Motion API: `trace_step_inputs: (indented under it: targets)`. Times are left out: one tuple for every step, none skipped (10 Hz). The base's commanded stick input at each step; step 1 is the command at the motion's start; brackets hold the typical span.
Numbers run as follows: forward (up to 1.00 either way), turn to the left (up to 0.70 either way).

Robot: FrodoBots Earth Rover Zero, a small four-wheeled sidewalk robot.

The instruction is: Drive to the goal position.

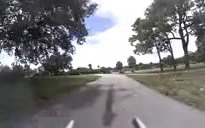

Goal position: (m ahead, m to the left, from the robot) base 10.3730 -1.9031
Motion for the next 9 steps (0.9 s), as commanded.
trace_step_inputs:
  targets:
    - [0.70,0.00]
    - [0.70,0.00]
    - [0.70,0.00]
    - [0.70,0.00]
    - [0.70,0.00]
    - [0.70,0.00]
    - [0.70,0.00]
    - [0.70,0.00]
    - [0.70,0.00]
